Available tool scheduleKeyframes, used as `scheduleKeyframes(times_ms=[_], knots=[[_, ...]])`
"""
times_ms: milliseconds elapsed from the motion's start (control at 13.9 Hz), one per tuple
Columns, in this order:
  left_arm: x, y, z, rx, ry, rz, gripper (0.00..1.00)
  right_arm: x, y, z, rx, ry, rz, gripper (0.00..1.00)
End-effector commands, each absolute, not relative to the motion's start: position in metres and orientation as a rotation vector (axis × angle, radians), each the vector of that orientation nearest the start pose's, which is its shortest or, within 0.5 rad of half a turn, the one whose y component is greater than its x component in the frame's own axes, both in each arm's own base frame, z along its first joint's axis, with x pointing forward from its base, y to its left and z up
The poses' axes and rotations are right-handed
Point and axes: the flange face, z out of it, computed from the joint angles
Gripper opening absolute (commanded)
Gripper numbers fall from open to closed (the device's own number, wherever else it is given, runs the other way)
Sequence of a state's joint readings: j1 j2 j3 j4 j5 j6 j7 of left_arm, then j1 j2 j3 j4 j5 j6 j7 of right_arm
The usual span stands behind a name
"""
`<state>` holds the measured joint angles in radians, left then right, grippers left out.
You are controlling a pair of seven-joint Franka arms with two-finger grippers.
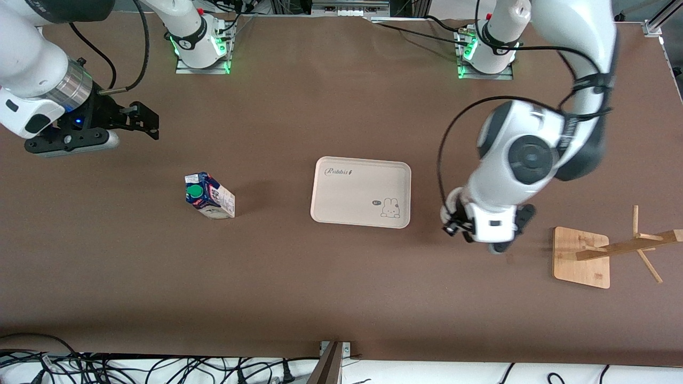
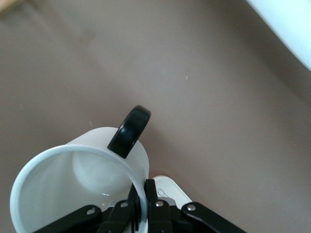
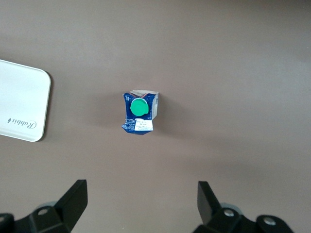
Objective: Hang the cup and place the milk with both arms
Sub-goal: 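Carry the mug toward the mug tree while the right gripper retracts, then hang the mug handle on a mug tree peg with the left gripper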
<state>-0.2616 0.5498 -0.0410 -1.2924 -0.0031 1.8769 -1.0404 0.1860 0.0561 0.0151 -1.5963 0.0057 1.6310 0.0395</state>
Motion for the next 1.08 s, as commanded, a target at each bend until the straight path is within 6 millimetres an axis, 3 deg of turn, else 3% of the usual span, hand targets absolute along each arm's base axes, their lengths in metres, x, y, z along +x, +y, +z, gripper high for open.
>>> scheduleKeyframes(times_ms=[0,288,504,647,791,1007], knots=[[0.703,-0.171,0.441,-3.058,-0.849,-0.039,0.0,0.561,0.12,0.586,-3.126,-0.256,0.028,1.0],[0.705,-0.092,0.501,-3.111,-0.528,-0.173,0.0,0.581,0.129,0.556,-3.115,-0.262,0.013,1.0],[0.695,-0.041,0.522,-3.111,-0.455,-0.107,0.0,0.59,0.132,0.535,-3.108,-0.256,0.046,1.0],[0.686,-0.015,0.537,-3.115,-0.437,-0.082,0.0,0.592,0.129,0.535,-3.109,-0.247,0.041,1.0],[0.68,0.008,0.534,-3.105,-0.49,-0.005,0.0,0.592,0.126,0.533,-3.109,-0.259,0.055,1.0],[0.679,0.027,0.534,-3.102,-0.532,-0.004,0.0,0.592,0.129,0.537,-3.11,-0.255,0.04,1.0]])
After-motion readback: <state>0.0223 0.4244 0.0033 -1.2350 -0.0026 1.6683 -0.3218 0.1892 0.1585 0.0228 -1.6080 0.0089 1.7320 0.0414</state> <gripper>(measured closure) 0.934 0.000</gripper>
